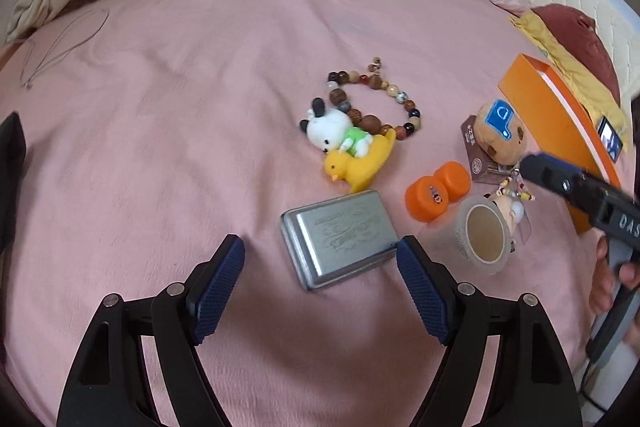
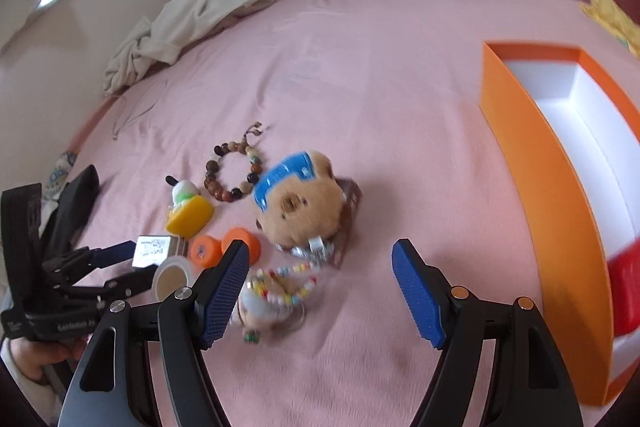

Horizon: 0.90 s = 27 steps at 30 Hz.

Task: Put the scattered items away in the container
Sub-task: 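Grasp the plush bear with the right gripper while the left gripper grasps the silver tin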

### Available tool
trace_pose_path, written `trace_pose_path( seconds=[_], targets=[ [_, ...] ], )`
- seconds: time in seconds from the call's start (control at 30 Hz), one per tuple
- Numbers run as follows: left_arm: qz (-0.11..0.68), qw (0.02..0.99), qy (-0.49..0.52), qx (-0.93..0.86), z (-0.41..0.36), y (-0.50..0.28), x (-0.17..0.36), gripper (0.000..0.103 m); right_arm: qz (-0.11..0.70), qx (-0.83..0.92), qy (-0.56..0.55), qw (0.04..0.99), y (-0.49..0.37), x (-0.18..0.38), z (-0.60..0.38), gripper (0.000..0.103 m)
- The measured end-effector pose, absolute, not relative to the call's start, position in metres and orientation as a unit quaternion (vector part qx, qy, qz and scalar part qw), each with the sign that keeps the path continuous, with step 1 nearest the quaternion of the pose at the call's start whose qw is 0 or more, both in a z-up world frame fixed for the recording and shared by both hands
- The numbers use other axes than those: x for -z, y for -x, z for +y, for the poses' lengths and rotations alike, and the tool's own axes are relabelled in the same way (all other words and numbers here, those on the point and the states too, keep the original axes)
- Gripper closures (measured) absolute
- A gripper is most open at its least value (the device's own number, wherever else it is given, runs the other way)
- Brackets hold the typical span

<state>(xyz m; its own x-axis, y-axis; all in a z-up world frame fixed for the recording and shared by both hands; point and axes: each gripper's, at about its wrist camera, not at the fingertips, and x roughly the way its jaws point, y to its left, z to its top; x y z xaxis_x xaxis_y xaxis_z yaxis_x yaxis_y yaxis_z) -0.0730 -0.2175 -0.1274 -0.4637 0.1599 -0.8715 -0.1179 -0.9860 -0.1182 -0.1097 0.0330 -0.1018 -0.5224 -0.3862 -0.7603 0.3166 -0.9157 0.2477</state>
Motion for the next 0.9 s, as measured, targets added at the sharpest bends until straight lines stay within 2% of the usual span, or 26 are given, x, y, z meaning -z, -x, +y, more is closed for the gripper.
trace_pose_path(
  seconds=[0.1, 0.13, 0.17, 0.2, 0.27, 0.33, 0.4, 0.57, 0.8, 0.9],
  targets=[
    [0.003, 0.084, 0.509, -0.856, -0.208, 0.077, 0.131, 0.023, 0.008, 0.871, -0.444, 0.209, 0.123, 0.104, 0.016, 0.029],
    [0.008, 0.084, 0.509, -0.856, -0.206, 0.080, 0.133, 0.023, 0.025, 0.869, -0.446, 0.211, 0.127, 0.107, 0.011, 0.034],
    [0.012, 0.083, 0.510, -0.856, -0.203, 0.083, 0.135, 0.023, 0.042, 0.867, -0.449, 0.212, 0.130, 0.110, 0.006, 0.052],
    [0.017, 0.084, 0.508, -0.857, -0.201, 0.084, 0.136, 0.022, 0.059, 0.864, -0.453, 0.209, 0.133, 0.114, 0.002, 0.060],
    [0.024, 0.088, 0.500, -0.861, -0.199, 0.086, 0.137, 0.022, 0.053, 0.866, -0.451, 0.209, 0.134, 0.115, 0.005, 0.068],
    [0.008, 0.089, 0.497, -0.863, -0.205, 0.087, 0.138, 0.022, 0.026, 0.867, -0.454, 0.204, 0.135, 0.115, 0.014, 0.070],
    [-0.016, 0.084, 0.493, -0.866, -0.213, 0.085, 0.134, 0.037, -0.002, 0.869, -0.453, 0.198, 0.133, 0.111, 0.024, 0.070],
    [-0.146, 0.104, 0.490, -0.853, -0.245, 0.072, 0.126, 0.037, -0.061, 0.875, -0.436, 0.198, 0.124, 0.089, 0.050, 0.070],
    [-0.166, 0.118, 0.456, -0.867, -0.242, 0.055, 0.081, 0.037, -0.050, 0.906, -0.377, 0.184, 0.102, 0.037, 0.084, 0.070],
    [-0.135, 0.143, 0.440, -0.876, -0.205, 0.067, 0.042, 0.037, -0.040, 0.917, -0.365, 0.153, 0.098, 0.019, 0.111, 0.070]
  ],
)
